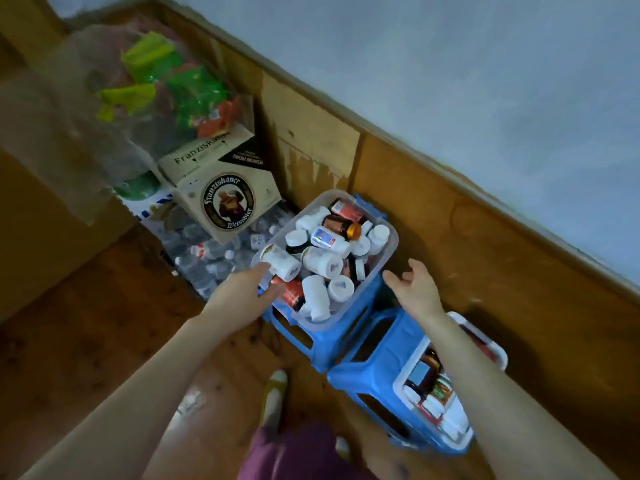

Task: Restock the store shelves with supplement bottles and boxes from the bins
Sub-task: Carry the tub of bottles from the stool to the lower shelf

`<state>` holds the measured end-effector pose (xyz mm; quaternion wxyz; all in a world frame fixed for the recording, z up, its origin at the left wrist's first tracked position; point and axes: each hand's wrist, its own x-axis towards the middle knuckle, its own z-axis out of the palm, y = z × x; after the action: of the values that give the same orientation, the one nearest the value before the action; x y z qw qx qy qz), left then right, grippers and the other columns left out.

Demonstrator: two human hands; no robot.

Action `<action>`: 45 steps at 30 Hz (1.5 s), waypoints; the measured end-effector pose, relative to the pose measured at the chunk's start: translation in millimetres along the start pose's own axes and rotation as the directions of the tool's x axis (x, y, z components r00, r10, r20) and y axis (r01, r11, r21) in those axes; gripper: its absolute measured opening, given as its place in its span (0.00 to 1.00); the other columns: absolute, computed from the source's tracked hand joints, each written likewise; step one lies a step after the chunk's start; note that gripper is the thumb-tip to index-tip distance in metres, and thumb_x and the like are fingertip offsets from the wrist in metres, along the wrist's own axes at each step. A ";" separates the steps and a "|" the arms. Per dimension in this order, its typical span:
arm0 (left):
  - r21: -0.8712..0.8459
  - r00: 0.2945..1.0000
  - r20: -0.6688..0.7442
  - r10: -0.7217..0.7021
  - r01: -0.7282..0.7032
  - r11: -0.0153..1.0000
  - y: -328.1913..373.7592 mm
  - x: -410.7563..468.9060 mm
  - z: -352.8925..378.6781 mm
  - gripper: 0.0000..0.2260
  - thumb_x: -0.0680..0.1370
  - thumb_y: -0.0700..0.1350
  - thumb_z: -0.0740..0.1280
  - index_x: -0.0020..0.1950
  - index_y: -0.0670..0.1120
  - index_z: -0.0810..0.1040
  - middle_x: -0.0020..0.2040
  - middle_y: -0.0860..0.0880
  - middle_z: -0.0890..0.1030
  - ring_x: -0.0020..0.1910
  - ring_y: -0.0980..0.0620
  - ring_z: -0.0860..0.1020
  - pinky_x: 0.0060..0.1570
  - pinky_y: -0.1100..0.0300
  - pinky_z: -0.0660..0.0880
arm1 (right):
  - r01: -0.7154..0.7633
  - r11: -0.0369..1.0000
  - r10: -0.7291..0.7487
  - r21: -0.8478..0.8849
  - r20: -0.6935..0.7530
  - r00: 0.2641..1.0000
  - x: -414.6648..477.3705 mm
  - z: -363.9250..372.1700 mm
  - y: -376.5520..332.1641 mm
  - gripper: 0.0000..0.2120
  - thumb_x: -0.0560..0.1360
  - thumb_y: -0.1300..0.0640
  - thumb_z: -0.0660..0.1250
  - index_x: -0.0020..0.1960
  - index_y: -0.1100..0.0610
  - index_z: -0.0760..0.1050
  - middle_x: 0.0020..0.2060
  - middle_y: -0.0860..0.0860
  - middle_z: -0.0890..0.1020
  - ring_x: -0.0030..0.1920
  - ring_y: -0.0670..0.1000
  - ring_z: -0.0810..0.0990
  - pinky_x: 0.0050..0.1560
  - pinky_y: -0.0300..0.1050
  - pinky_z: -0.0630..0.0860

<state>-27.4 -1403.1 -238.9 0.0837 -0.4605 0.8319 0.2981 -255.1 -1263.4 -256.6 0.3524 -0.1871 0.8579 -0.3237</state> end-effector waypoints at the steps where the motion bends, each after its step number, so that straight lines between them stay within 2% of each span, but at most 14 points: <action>1: -0.009 1.000 0.021 0.011 -0.011 1.000 -6.4 23.1 -3.7 0.26 0.78 0.54 0.60 0.73 0.45 0.62 0.65 0.44 0.74 0.62 0.45 0.73 0.57 0.55 0.71 | -0.049 0.998 0.050 0.034 -0.024 0.998 9.6 7.1 2.8 0.33 0.76 0.52 0.65 0.74 0.63 0.54 0.67 0.61 0.69 0.66 0.58 0.70 0.63 0.47 0.68; 4: 0.009 0.995 0.080 0.054 -0.055 0.998 -25.7 90.3 -5.5 0.23 0.79 0.52 0.60 0.71 0.43 0.65 0.62 0.42 0.76 0.59 0.43 0.74 0.54 0.55 0.70 | -0.179 0.976 0.189 0.125 -0.075 0.979 34.7 32.6 10.4 0.34 0.76 0.52 0.65 0.74 0.62 0.54 0.67 0.61 0.70 0.66 0.58 0.70 0.63 0.48 0.68; 6: -0.028 0.989 0.087 0.117 -0.115 0.993 -35.8 128.3 -2.0 0.12 0.79 0.49 0.61 0.60 0.46 0.72 0.48 0.45 0.79 0.46 0.47 0.77 0.46 0.55 0.69 | -0.244 0.955 0.261 0.167 -0.094 0.961 47.4 50.7 16.6 0.33 0.76 0.51 0.65 0.74 0.61 0.54 0.67 0.60 0.70 0.66 0.57 0.70 0.63 0.49 0.68; 8: -0.036 0.982 0.097 0.162 -0.159 0.987 -41.2 162.7 2.0 0.03 0.79 0.46 0.61 0.47 0.52 0.68 0.35 0.51 0.71 0.35 0.51 0.72 0.41 0.55 0.65 | -0.285 0.940 0.308 0.191 -0.110 0.945 58.8 66.4 23.4 0.33 0.76 0.50 0.64 0.74 0.60 0.54 0.66 0.59 0.71 0.66 0.57 0.70 0.61 0.48 0.68; 9: -0.021 0.977 0.126 0.174 -0.173 0.985 -42.3 177.6 3.4 0.01 0.80 0.46 0.60 0.49 0.52 0.69 0.35 0.49 0.71 0.37 0.47 0.73 0.41 0.53 0.66 | -0.300 0.934 0.325 0.195 -0.115 0.939 64.3 73.0 27.3 0.33 0.76 0.50 0.64 0.74 0.60 0.53 0.66 0.59 0.71 0.66 0.57 0.70 0.60 0.47 0.68; 13: -0.010 0.964 0.182 0.194 -0.196 0.981 -49.6 236.7 20.0 0.21 0.80 0.48 0.60 0.69 0.38 0.65 0.52 0.35 0.78 0.49 0.40 0.76 0.45 0.54 0.70 | -0.325 0.920 0.359 0.218 -0.138 0.923 84.4 91.1 39.4 0.33 0.77 0.50 0.63 0.75 0.59 0.52 0.65 0.58 0.72 0.65 0.57 0.71 0.56 0.45 0.68; 19: -0.082 0.920 0.262 0.290 -0.278 0.957 -55.9 283.9 44.9 0.18 0.79 0.49 0.60 0.66 0.41 0.69 0.39 0.44 0.76 0.38 0.47 0.75 0.36 0.59 0.67 | -0.320 0.925 0.355 0.206 -0.164 0.920 110.3 105.0 48.9 0.28 0.77 0.53 0.62 0.74 0.55 0.56 0.45 0.60 0.80 0.41 0.50 0.76 0.53 0.58 0.77; 23: -0.206 0.902 0.268 0.338 -0.289 0.935 -59.3 290.7 49.6 0.14 0.79 0.46 0.61 0.64 0.46 0.71 0.35 0.55 0.73 0.33 0.58 0.71 0.30 0.73 0.65 | -0.302 0.924 0.341 0.235 -0.150 0.928 117.2 108.5 54.8 0.27 0.78 0.56 0.62 0.73 0.53 0.57 0.46 0.66 0.81 0.45 0.59 0.80 0.47 0.57 0.78; 26: -0.361 0.897 0.268 0.351 -0.244 0.900 -60.4 287.5 49.6 0.14 0.79 0.45 0.62 0.64 0.48 0.72 0.43 0.54 0.77 0.39 0.57 0.74 0.37 0.70 0.69 | -0.297 0.908 0.350 0.297 -0.141 0.926 116.3 109.9 55.4 0.27 0.78 0.57 0.62 0.74 0.52 0.56 0.48 0.67 0.80 0.49 0.62 0.80 0.43 0.54 0.78; 31: -0.437 0.911 0.222 0.347 -0.225 0.871 -66.2 279.7 51.6 0.10 0.78 0.48 0.64 0.58 0.58 0.72 0.41 0.59 0.78 0.37 0.67 0.76 0.40 0.69 0.69 | -0.270 0.873 0.357 0.405 -0.155 0.921 114.8 108.9 54.9 0.26 0.77 0.57 0.62 0.73 0.51 0.59 0.46 0.66 0.79 0.43 0.52 0.80 0.38 0.38 0.78; 34: -0.450 0.920 0.202 0.336 -0.217 0.866 -68.0 263.4 49.3 0.11 0.79 0.43 0.62 0.60 0.55 0.71 0.40 0.57 0.77 0.33 0.71 0.74 0.36 0.71 0.68 | -0.253 0.857 0.344 0.448 -0.132 0.930 111.1 101.1 50.3 0.24 0.78 0.59 0.62 0.72 0.52 0.62 0.44 0.62 0.79 0.41 0.45 0.78 0.34 0.30 0.77; 38: -0.460 0.953 0.175 0.248 -0.144 0.876 -74.4 229.8 43.6 0.13 0.79 0.45 0.62 0.63 0.51 0.74 0.38 0.47 0.79 0.30 0.62 0.74 0.30 0.72 0.68 | -0.257 0.872 0.319 0.417 -0.087 0.944 97.9 91.8 41.1 0.22 0.78 0.58 0.62 0.71 0.51 0.65 0.40 0.50 0.79 0.41 0.44 0.78 0.34 0.30 0.78; 42: -0.538 0.984 0.124 0.126 -0.040 0.842 -75.7 182.5 30.8 0.11 0.79 0.42 0.62 0.61 0.46 0.75 0.38 0.55 0.77 0.29 0.70 0.74 0.30 0.76 0.67 | -0.258 0.897 0.295 0.359 -0.051 0.954 77.7 83.7 24.9 0.21 0.78 0.58 0.63 0.69 0.50 0.66 0.34 0.50 0.76 0.36 0.44 0.77 0.31 0.30 0.77; 45: -0.568 0.997 0.061 0.043 0.000 0.823 -75.5 146.1 18.2 0.08 0.79 0.41 0.62 0.56 0.48 0.76 0.34 0.56 0.75 0.28 0.64 0.74 0.28 0.74 0.67 | -0.224 0.923 0.246 0.313 -0.032 0.969 60.8 76.6 10.2 0.19 0.78 0.59 0.62 0.68 0.50 0.69 0.36 0.50 0.77 0.37 0.46 0.76 0.35 0.38 0.78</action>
<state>-50.4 -1527.3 -345.7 -0.0306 -0.4443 0.7074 0.5488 -242.0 -1321.9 -334.6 0.3827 -0.0143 0.8254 -0.4148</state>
